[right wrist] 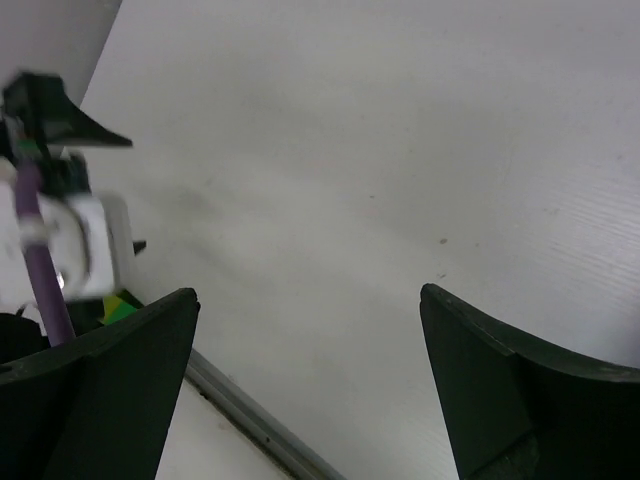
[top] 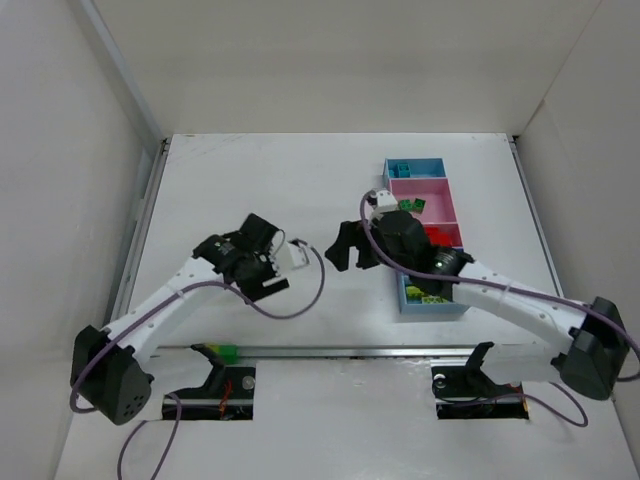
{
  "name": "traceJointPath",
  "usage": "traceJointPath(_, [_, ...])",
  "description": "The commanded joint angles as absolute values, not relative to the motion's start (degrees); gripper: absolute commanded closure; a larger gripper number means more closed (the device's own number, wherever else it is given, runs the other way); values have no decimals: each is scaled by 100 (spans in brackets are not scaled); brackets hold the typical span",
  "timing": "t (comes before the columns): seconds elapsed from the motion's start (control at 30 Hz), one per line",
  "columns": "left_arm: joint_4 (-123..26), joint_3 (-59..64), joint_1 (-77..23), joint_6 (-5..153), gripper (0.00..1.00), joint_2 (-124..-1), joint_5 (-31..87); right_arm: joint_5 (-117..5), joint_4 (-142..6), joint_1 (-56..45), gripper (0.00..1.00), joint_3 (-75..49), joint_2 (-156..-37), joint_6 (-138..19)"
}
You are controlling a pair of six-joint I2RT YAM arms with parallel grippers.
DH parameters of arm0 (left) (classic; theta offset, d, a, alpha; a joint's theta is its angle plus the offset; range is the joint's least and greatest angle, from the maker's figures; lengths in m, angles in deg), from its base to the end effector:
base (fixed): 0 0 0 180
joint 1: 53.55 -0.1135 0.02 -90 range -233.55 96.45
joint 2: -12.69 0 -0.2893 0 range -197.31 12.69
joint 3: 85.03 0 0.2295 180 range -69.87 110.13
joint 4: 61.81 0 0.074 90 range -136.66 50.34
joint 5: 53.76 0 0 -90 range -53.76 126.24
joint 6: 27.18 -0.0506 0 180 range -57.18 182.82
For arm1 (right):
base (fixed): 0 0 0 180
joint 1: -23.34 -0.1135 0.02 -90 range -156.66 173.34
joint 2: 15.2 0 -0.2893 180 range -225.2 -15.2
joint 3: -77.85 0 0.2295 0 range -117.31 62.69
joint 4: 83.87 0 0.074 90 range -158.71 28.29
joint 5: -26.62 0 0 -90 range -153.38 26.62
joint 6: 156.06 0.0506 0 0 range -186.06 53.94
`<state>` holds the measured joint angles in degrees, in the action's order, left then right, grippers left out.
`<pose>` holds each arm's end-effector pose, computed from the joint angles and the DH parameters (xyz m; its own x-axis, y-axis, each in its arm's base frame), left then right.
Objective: Sort the legos into containers by color
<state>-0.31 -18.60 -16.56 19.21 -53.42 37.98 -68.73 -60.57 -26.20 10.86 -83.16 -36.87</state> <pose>0.1546 -0.1145 0.2701 -0.0999 0.9384 -0.3307 0.9097 0.2208 0.3518 0.1686 0.1904 0.3266 -0.5754 0.0736 -0.8145 -0.4831 0.7730 0.4111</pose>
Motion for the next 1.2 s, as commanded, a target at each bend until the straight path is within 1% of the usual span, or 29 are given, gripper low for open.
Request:
traceJointPath(0.0, [-139, -1512, -2478, 3178, 25, -5217, 4512, -6577, -6273, -2868, 3, 375, -8945, -2888])
traceJointPath(0.03, [-139, -1303, -2768, 3458, 26, -5217, 4512, -6523, -6273, -2974, 5, 250, -9330, -3123])
traceJointPath(0.07, [-139, -1179, -3380, 3557, 26, -5217, 4216, -6523, -6273, -3071, 5, 136, -9499, -3265])
traceJointPath(0.13, [-51, -846, -4025, 3671, 27, -5217, 3819, -6401, -6483, -3422, 5, -5, -9937, -3660])
traceJointPath(0.17, [-51, -765, -4611, 3785, 27, -5165, 3548, -6278, -6606, -3493, 6, -6, -10070, -4045])
traceJointPath(0.2, [-51, -695, -4878, 3786, 27, -5165, 3449, -5755, -6764, -3546, 8, -6, -10185, -4205])
traceJointPath(0.3, [18, -571, -5731, 3865, 27, -5165, 3081, -4917, -7555, -3730, 15, 56, -10650, -4768])
traceJointPath(0.33, [19, -571, -5890, 3926, 27, -5165, 2992, -4636, -7791, -3940, 15, 56, -10782, -4952])
traceJointPath(0.4, [150, -518, -6267, 3979, 29, -5165, 2755, -4633, -7846, -4222, 17, -67, -11222, -5513])
traceJointPath(0.43, [151, -518, -6374, 4032, 29, -5165, 2693, -4633, -7933, -4475, 17, -146, -11371, -5629])
traceJointPath(0.53, [204, -606, -6594, 4094, 27, -5050, 2544, -4511, -8416, -4732, 18, -384, -11986, -5561])
traceJointPath(0.6, [204, -807, -6594, 4155, 26, -4893, 2621, -4334, -9153, -4812, 20, -463, -12433, -5403])
traceJointPath(0.63, [151, -869, -6655, 4155, 25, -4892, 2700, -4274, -9365, -4864, 22, -541, -12566, -5254])
traceJointPath(0.73, [151, -1036, -6656, 4208, 25, -4962, 2701, -4369, -9780, -4917, 31, -779, -13110, -5200])
traceJointPath(0.97, [-86, -1212, -6823, 4155, 25, -4937, 2622, -4414, -9973, -5102, 31, -1473, -14227, -5472])
traceJointPath(1.17, [-280, -1213, -6876, 4103, 24, -4550, 2560, -4406, -10140, -5102, 31, -1351, -14413, -5420])
